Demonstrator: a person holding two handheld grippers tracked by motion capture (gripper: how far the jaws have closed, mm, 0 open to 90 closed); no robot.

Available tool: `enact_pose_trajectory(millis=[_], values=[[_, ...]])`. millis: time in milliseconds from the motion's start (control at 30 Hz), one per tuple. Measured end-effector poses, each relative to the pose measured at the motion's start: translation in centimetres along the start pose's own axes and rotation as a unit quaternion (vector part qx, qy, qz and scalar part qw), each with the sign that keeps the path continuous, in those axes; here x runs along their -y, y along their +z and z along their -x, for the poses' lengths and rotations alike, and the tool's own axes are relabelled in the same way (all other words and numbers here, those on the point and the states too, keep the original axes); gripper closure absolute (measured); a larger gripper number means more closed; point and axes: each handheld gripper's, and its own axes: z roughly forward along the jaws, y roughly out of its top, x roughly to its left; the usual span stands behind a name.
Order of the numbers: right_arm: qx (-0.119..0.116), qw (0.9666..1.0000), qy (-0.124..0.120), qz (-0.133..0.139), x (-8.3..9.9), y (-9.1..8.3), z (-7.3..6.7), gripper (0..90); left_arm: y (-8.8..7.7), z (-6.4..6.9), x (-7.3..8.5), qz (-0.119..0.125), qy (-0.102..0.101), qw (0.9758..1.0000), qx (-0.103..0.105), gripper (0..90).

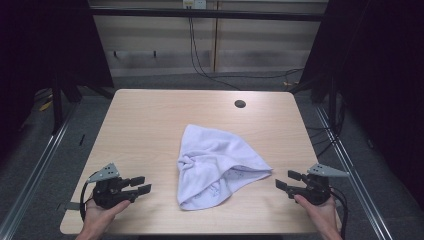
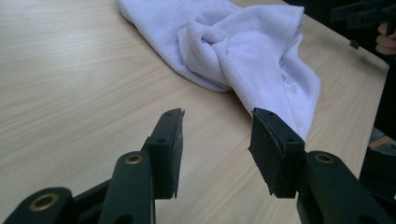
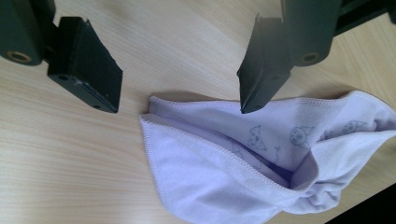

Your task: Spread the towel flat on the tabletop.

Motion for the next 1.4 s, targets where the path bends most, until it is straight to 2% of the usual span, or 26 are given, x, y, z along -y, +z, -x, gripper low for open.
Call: enact_pose_trajectory(millis=[67, 167, 233, 333, 400, 500, 567, 633, 700, 733, 767, 800, 833, 867, 933, 1000, 1067, 1100, 1133, 1167, 1200, 1267, 1400], values=[[-0.004, 1.0, 0.0, 0.0, 0.0, 0.0, -0.1, 30.8, 0.1, -0.1, -0.1, 0.0, -0.004, 1.0, 0.003, 54.3], [-0.013, 0.9999, -0.008, 0.001, 0.1, 0.0, -0.6, 34.5, 0.5, -0.4, -0.2, -0.005, -0.017, 0.9998, -0.006, 53.2], [-0.035, 0.9993, -0.011, -0.008, 0.2, 0.4, -1.0, 39.3, 0.7, -0.6, -0.3, 0.0, -0.026, 0.9997, -0.001, 53.3], [-0.048, 0.9987, -0.006, -0.012, 0.2, 0.8, -1.0, 37.7, 1.2, -0.6, -0.5, -0.005, -0.017, 0.9998, 0.01, 54.8], [-0.054, 0.9985, 0.002, -0.015, 0.0, 1.3, -1.2, 37.5, 1.6, -0.3, -0.7, -0.011, -0.002, 0.9997, 0.022, 64.6], [-0.069, 0.997, 0.003, -0.034, -0.2, 2.3, -1.7, 39.3, 2.2, 0.8, -1.2, -0.017, 0.026, 0.9992, 0.027, 70.3], [-0.088, 0.9943, -0.012, -0.059, -0.4, 3.2, -2.7, 38.7, 2.7, 1.5, -1.7, -0.017, 0.04, 0.9985, 0.035, 72.4], [-0.1, 0.9919, -0.033, -0.071, -0.7, 4.1, -3.9, 37.8, 3.5, 2.0, -2.2, -0.015, 0.036, 0.9976, 0.056, 74.2], [-0.109, 0.9903, -0.046, -0.072, -1.3, 4.9, -5.3, 37.3, 4.5, 2.4, -3.0, -0.015, 0.044, 0.997, 0.062, 74.5], [-0.114, 0.9894, -0.053, -0.073, -1.5, 5.4, -5.9, 37.0, 5.2, 2.4, -3.5, -0.009, 0.037, 0.9962, 0.078, 75.0], [-0.119, 0.9879, -0.061, -0.078, -1.8, 6.1, -6.6, 36.5, 5.8, 2.3, -4.1, 0.002, 0.027, 0.9959, 0.086, 74.7], [-0.122, 0.987, -0.068, -0.081, -2.0, 6.8, -7.0, 36.5, 6.3, 2.2, -4.5, 0.003, 0.029, 0.9959, 0.086, 74.7], [-0.121, 0.9856, -0.08, -0.088, -2.4, 7.9, -7.5, 34.4, 6.9, 2.1, -5.1, 0.002, 0.037, 0.9959, 0.082, 74.5], [-0.121, 0.9856, -0.08, -0.088, -2.4, 7.9, -7.5, 34.4, 7.9, 1.9, -5.8, 0.004, 0.04, 0.9961, 0.078, 74.5], [-0.121, 0.9847, -0.088, -0.09, -2.9, 9.2, -7.6, 34.9, 9.0, 1.4, -6.5, 0.004, 0.039, 0.997, 0.068, 71.9], [-0.119, 0.9849, -0.091, -0.086, -3.3, 10.1, -7.6, 34.9, 10.4, 0.8, -6.9, -0.001, 0.035, 0.9985, 0.043, 67.2], [-0.112, 0.9856, -0.093, -0.086, -3.6, 11.0, -7.4, 35.1, 11.7, 0.2, -6.8, -0.018, 0.042, 0.9987, 0.022, 61.6], [-0.1, 0.9842, -0.11, -0.096, -3.7, 11.7, -7.4, 35.0, 12.8, -0.4, -6.1, -0.049, 0.04, 0.998, 0.008, 58.1], [-0.1, 0.9842, -0.11, -0.096, -3.7, 11.7, -7.4, 35.0, 12.8, -0.4, -6.1, -0.049, 0.04, 0.998, 0.008, 58.0], [-0.1, 0.984, -0.111, -0.097, -3.6, 11.9, -7.3, 34.8, 13.2, -0.5, -5.6, -0.066, 0.053, 0.9964, -0.002, 58.0], [-0.102, 0.9839, -0.107, -0.101, -3.5, 12.0, -7.1, 33.8, 13.2, -0.4, -5.3, -0.069, 0.061, 0.9957, -0.002, 58.2], [-0.09, 0.9844, -0.112, -0.102, -3.3, 12.0, -6.9, 30.8, 12.7, -0.1, -5.0, -0.072, 0.066, 0.9952, 0.0, 61.1], [-0.077, 0.9869, -0.101, -0.099, -3.2, 12.2, -6.4, 29.7, 11.9, 1.2, -4.3, -0.094, 0.101, 0.9904, -0.008, 66.4]])
